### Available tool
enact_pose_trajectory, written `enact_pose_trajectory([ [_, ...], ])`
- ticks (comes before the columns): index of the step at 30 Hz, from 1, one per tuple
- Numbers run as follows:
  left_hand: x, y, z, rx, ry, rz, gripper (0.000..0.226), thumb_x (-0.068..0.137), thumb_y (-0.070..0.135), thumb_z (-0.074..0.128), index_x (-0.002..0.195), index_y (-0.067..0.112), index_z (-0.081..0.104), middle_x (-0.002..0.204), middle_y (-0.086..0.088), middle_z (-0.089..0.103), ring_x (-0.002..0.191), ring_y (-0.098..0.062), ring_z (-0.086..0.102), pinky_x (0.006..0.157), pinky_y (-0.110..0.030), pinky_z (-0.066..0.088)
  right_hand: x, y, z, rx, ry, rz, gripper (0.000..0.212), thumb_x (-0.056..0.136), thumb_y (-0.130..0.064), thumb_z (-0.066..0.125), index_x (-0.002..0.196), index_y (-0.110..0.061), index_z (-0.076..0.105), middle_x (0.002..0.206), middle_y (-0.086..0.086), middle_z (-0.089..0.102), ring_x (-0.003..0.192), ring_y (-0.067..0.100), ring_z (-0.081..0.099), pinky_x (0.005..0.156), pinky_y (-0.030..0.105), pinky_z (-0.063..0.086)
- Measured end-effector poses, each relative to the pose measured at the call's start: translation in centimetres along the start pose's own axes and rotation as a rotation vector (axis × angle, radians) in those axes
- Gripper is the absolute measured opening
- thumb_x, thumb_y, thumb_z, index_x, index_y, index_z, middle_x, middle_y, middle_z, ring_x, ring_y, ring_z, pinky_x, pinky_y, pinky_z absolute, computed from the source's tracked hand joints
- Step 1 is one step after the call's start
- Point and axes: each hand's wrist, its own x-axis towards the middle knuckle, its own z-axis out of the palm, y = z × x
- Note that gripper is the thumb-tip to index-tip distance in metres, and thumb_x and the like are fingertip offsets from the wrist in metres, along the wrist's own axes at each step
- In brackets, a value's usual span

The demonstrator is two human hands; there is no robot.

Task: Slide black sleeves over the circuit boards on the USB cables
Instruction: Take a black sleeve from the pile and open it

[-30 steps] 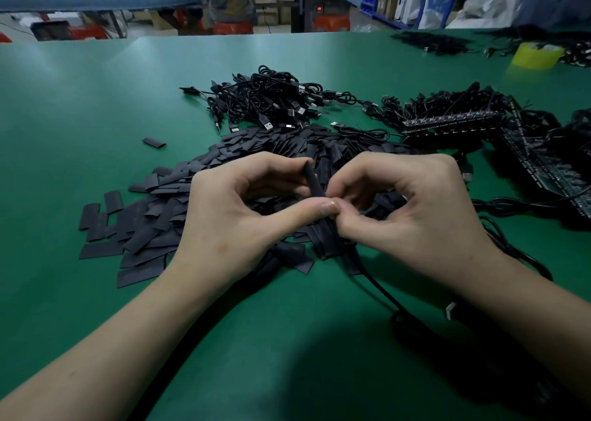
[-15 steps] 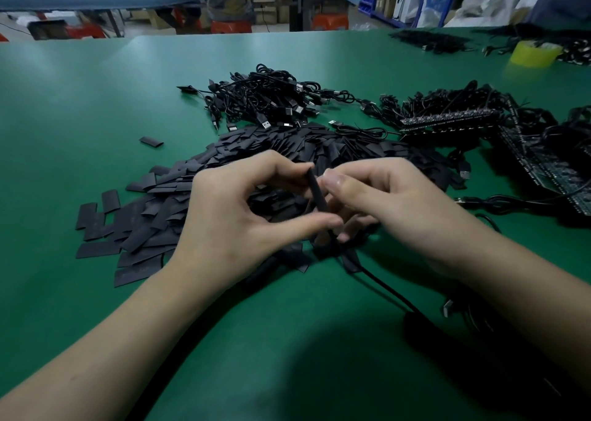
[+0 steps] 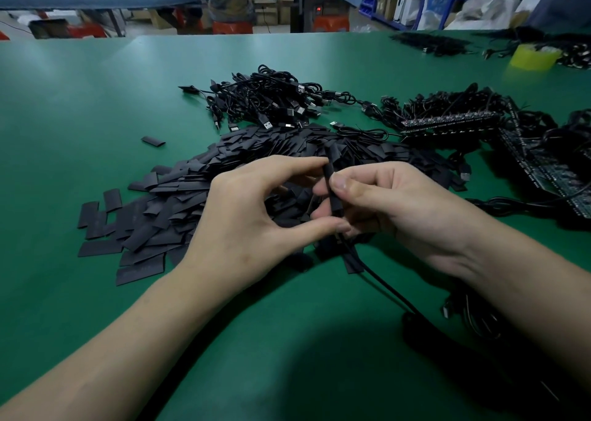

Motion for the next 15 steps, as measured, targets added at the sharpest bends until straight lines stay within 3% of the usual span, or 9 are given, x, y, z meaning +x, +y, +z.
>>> enact_pose_trajectory([
  [9, -0.15, -0.43, 0.11, 0.061, 0.006, 0.009, 0.051, 0.078, 0.047, 0.086, 0.117, 0.016, 0.075, 0.108, 0.009, 0.075, 0.100, -0.006, 0.071, 0.086, -0.035, 0.058, -0.10, -0.09, 0.26, -0.040, 0.022, 0.006, 0.025, 0.076, -0.045, 0.076, 0.089, -0.024, 0.083, 0.088, 0.007, 0.080, 0.071, 0.007, 0.070, 0.060, 0.016, 0.054],
  [15, -0.16, -0.21, 0.08, 0.028, 0.063, 0.000, 0.049, 0.078, 0.046, 0.087, 0.114, 0.016, 0.075, 0.105, 0.008, 0.075, 0.097, -0.009, 0.072, 0.083, -0.032, 0.058, -0.02, -0.26, 0.34, -0.030, 0.008, 0.009, 0.027, 0.074, -0.048, 0.075, 0.088, -0.026, 0.083, 0.087, 0.006, 0.079, 0.065, 0.005, 0.066, 0.058, 0.016, 0.052],
])
